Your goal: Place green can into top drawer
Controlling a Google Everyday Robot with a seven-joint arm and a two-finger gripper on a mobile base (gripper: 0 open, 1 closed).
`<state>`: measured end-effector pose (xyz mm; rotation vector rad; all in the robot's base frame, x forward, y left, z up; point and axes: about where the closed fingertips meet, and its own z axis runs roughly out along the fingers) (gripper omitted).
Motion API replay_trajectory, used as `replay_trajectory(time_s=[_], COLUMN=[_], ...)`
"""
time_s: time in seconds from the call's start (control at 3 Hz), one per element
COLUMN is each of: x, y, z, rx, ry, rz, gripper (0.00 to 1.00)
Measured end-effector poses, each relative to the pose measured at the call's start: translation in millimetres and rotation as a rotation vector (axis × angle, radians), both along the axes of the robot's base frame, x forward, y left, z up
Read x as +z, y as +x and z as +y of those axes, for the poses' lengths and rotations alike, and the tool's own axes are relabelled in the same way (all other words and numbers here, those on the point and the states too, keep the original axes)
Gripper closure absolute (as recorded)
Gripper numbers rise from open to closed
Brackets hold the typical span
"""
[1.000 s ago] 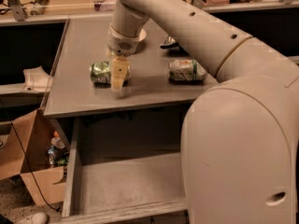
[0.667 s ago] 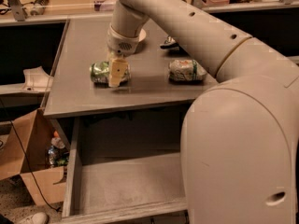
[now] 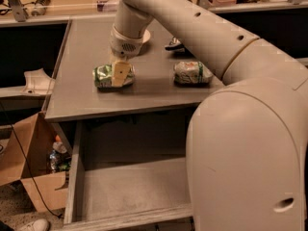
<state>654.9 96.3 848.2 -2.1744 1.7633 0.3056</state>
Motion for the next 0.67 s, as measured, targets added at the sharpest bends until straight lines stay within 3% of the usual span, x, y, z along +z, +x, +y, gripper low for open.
replay_trajectory(time_s=[0.67], x=[4.1], y=[0.0], z=[-4.2], rx=[-0.011], ry=[0.040], rz=[-0.007], gripper=[1.00])
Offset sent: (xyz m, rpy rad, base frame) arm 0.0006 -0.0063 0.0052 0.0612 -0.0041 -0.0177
